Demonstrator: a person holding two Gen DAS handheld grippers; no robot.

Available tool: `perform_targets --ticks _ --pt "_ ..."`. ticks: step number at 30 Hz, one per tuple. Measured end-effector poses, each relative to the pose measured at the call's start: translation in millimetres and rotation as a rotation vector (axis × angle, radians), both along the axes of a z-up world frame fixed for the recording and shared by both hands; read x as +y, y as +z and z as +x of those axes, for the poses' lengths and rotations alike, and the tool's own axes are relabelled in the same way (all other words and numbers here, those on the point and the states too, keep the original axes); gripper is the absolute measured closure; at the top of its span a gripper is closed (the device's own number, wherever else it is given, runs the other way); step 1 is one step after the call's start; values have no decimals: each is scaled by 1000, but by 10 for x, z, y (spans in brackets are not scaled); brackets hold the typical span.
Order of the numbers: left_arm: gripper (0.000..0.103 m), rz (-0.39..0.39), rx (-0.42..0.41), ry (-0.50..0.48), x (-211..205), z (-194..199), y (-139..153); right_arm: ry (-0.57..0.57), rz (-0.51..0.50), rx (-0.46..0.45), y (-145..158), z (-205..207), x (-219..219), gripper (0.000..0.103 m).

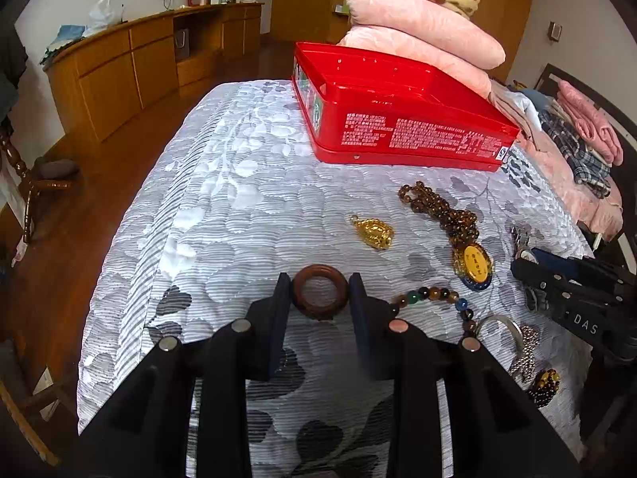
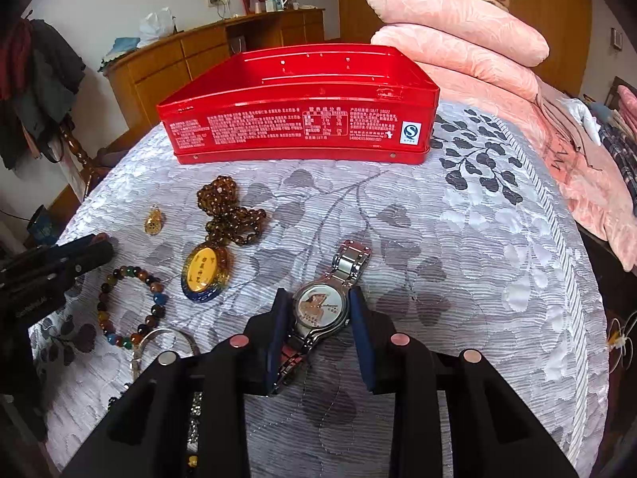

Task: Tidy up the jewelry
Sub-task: 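Carry the ring and watch over the red box and release them inside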

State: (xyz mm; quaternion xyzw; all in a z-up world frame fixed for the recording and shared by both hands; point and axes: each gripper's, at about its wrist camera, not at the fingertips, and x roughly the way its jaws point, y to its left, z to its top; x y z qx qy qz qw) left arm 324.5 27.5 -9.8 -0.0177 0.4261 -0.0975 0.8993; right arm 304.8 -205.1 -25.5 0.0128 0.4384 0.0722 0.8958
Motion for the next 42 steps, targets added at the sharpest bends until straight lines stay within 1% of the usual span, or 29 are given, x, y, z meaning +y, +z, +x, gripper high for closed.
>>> perform_targets --ticks 4,10,14,22,25,30,35,42 --pt "75 -7 -14 -3 -25 -36 59 10 9 -15 72 -58 -21 72" --pt "75 -13 -43 -23 -121 -68 184 32 27 -51 265 -116 -50 72" --pt "75 -17 -66 -35 -194 -73 291 51 38 -83 421 -141 -64 72" --pt "75 -24 -119 -57 -300 -32 518 77 51 -126 636 -135 -86 73" --pt "75 -21 -143 -66 -369 20 614 81 55 -146 729 -87 -108 73" --pt "75 -31 -156 -85 -460 86 704 84 73 -160 808 -17 -149 73" --pt "75 -38 -172 -86 -535 210 803 93 92 -187 956 86 -183 73" --pt "75 -20 -190 -89 -653 427 916 109 102 -204 1104 318 -127 73"
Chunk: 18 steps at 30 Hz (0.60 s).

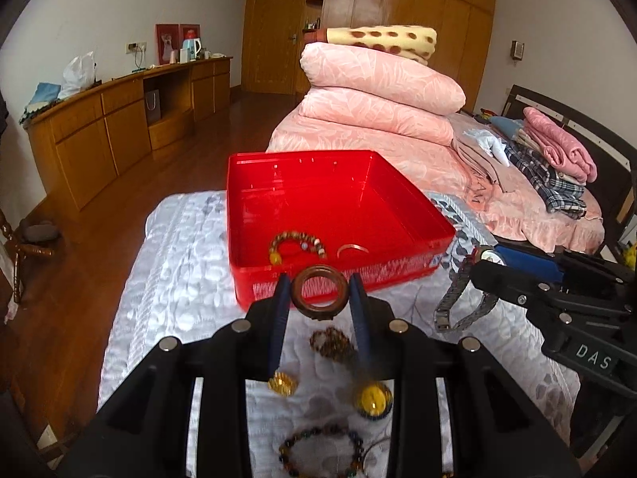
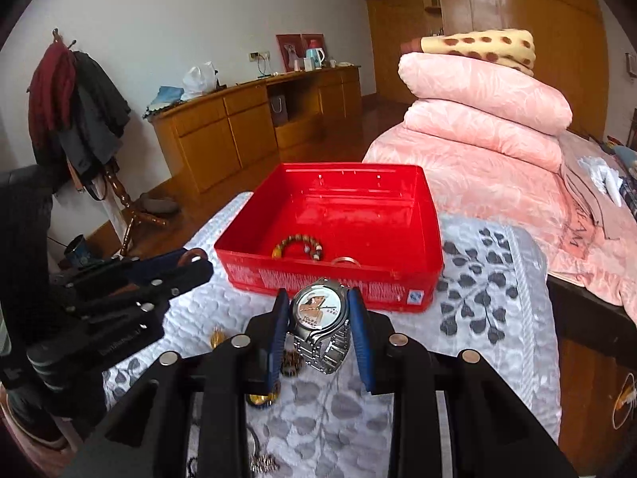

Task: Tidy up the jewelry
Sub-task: 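Carry the ring and watch over the red box and release them inside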

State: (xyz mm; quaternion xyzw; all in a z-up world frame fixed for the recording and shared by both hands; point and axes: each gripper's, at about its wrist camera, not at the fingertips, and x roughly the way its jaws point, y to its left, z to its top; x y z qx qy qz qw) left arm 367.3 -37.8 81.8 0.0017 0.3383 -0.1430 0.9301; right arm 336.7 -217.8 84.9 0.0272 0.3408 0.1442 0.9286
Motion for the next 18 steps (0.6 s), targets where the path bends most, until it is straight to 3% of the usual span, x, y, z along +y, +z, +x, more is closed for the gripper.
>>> perform_targets --ticks 10,18 --pt "75 35 6 55 -97 638 134 -33 -38 1 127 506 2 73" --pt "75 67 42 111 -209 1222 17 -49 -39 29 67 1113 -28 73"
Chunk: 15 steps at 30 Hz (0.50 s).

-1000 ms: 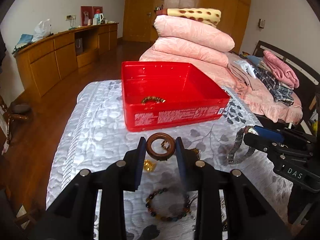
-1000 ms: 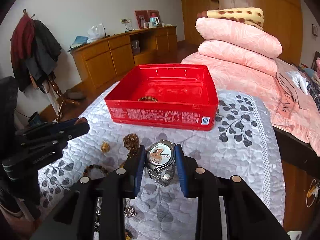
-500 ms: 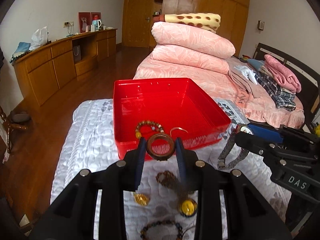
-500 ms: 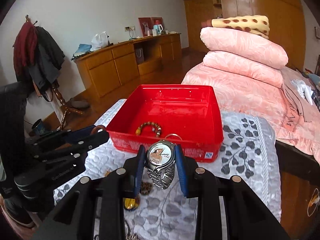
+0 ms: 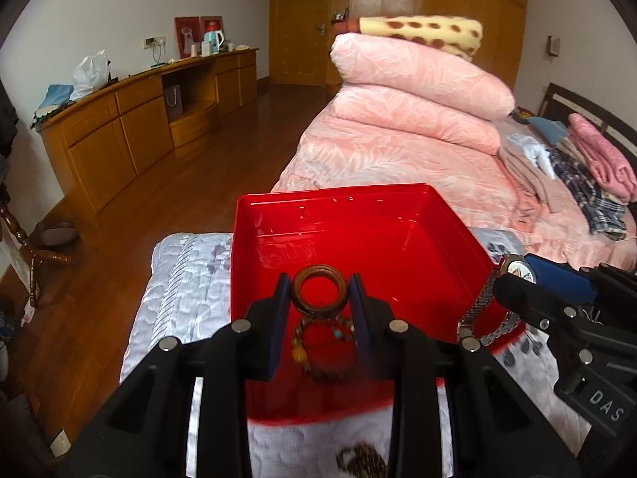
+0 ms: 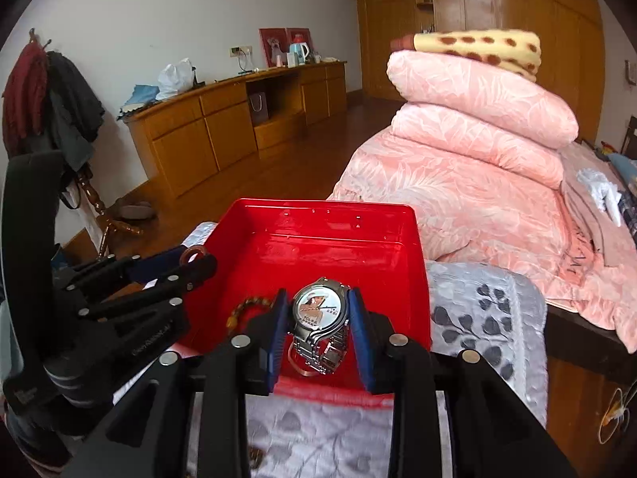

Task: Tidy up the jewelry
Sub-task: 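Carry the ring and watch over the red box and release them inside, then withdraw both open grippers from the red box back over the jewelry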

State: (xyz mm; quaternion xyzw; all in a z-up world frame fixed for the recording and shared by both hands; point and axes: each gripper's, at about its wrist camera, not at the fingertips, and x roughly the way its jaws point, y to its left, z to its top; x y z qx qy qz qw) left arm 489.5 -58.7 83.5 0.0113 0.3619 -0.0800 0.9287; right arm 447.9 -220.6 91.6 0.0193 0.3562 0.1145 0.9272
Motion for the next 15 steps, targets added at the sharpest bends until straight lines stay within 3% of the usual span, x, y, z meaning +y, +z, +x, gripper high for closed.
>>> perform_targets --ticks 9,11,15 --pt "74 24 65 35 -113 444 -274 -19 -23 79 -333 567 46 73" --pt "74 27 90 44 -114 512 -349 -26 -30 101 -412 631 55 67" --pt "50 36 104 57 -61 536 -445 -40 -70 78 -439 622 54 56"
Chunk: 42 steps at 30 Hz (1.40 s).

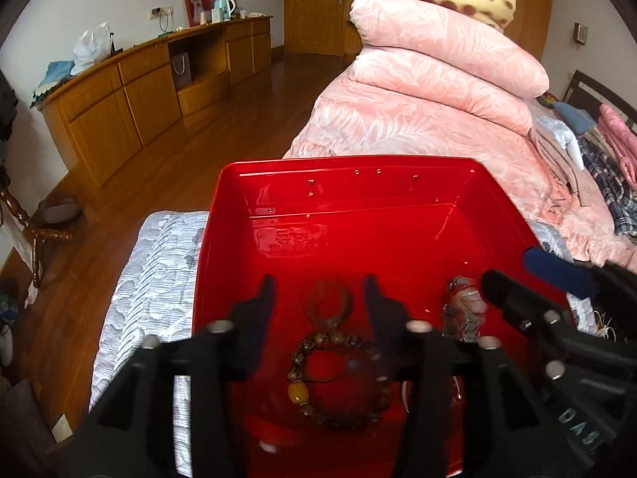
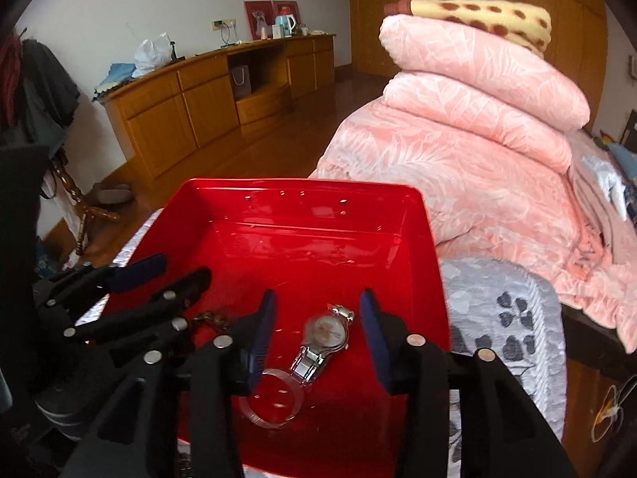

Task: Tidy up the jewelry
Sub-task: 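Withdraw both open grippers from the red box back over the jewelry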

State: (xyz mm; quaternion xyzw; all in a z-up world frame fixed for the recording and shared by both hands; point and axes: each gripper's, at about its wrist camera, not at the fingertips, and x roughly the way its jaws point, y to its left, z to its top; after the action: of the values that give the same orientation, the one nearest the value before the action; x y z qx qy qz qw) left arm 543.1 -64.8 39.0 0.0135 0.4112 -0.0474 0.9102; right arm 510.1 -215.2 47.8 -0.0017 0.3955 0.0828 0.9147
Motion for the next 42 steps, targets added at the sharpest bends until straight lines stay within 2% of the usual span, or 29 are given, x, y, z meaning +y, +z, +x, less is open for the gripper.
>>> perform_targets --ticks 2,6,10,22,28,36,42 --pt "50 -2 -4 8 27 -12 -15 -17 -10 -4 4 -12 -15 49" --pt "49 9 -26 15 25 -72 36 -43 -15 3 6 -28 -69 49" --pt "45 10 -58 16 19 -204 127 -72 -38 -4 59 -98 -87 40" --pt "45 -11 -111 19 28 -649 326 -85 -56 -31 169 -478 -33 40" --pt "44 13 -133 30 118 -964 360 -102 -65 -53 234 -754 -47 40" --pt "40 44 -155 60 514 -1625 304 -91 -31 -52 61 -1615 -83 40" --pt "40 55 -117 75 828 -2190 31 -23 1 -6 -230 -2257 13 40"
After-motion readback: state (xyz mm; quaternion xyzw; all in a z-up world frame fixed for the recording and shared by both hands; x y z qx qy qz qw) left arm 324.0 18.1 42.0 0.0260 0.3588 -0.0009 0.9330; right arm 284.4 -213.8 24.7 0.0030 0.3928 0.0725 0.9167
